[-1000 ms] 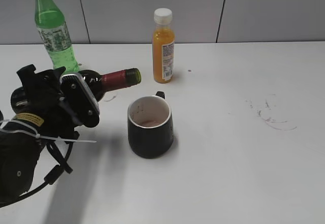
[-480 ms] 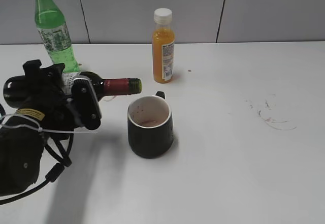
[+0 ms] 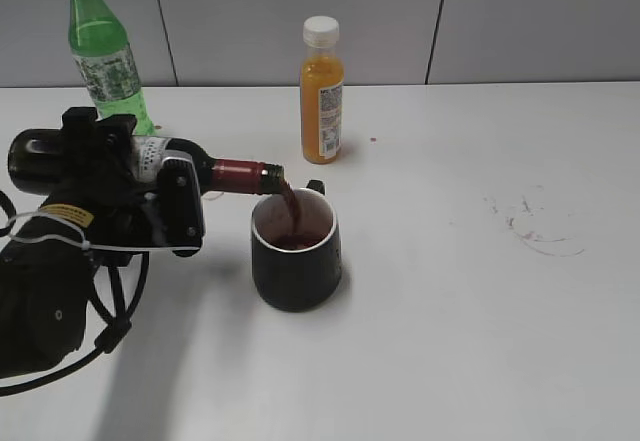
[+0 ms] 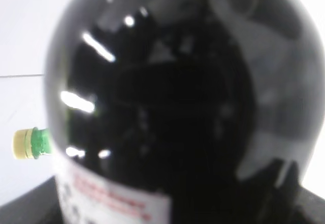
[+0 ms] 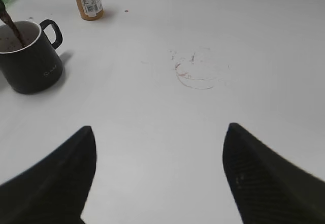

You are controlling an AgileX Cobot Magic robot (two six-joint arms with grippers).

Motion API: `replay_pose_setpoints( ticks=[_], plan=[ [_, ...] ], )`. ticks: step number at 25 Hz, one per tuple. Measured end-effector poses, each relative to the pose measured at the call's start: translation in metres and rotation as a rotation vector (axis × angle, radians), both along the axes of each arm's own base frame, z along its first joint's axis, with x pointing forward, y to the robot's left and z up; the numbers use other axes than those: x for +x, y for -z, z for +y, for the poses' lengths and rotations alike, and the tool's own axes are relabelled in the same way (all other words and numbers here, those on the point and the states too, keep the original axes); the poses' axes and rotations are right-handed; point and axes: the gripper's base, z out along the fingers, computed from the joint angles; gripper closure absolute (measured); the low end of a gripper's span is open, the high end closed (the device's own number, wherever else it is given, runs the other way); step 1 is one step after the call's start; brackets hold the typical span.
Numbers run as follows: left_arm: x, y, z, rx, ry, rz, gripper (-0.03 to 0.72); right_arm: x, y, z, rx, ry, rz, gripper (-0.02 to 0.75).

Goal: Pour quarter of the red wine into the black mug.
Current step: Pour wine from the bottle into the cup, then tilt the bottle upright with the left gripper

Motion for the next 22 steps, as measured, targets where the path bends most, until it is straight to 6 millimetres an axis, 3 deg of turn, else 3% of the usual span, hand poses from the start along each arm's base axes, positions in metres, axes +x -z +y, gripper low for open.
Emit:
replay_pose_setpoints(
  ticks=[22],
  plan=[
    [0.0003,-0.0003,-0.0005,-0.059,-0.009,-0.011,0.142,0.0,0.0,0.0,0.0,0.0,0.0,0.153]
  ],
)
